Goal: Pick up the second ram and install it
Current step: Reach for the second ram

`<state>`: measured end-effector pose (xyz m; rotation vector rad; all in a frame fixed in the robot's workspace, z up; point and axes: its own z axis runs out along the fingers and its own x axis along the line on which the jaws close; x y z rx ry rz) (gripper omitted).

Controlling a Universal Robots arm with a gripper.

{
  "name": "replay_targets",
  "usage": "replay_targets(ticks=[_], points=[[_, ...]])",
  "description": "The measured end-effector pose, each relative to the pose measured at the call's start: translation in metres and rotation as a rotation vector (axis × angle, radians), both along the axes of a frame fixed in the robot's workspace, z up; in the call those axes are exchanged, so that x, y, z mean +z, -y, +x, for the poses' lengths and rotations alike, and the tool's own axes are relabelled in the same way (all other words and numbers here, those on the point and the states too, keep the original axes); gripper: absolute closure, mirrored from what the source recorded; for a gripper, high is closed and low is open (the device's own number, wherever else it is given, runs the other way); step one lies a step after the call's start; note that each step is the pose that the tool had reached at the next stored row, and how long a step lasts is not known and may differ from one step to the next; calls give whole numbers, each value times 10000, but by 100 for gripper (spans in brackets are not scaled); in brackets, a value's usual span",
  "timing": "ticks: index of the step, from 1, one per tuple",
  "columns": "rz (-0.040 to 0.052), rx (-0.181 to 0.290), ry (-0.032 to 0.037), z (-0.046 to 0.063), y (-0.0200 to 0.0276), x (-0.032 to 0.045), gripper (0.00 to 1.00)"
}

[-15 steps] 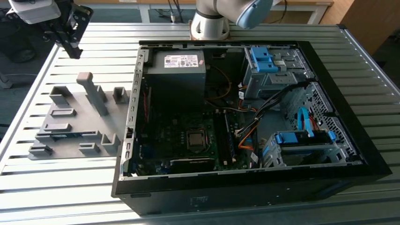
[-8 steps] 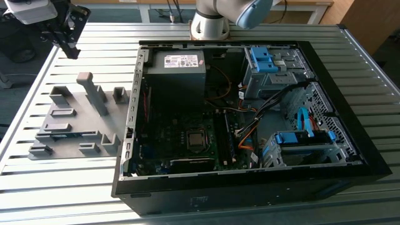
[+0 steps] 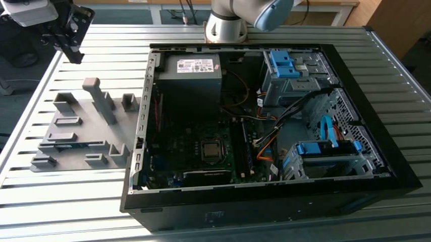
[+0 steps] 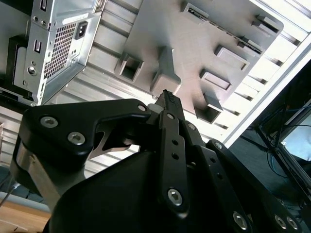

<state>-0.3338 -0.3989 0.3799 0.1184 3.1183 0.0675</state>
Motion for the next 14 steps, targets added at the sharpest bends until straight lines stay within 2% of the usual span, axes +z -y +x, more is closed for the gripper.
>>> replay_targets(ticks=[14], points=[[-1,0,-2,-79,0,-6,89]])
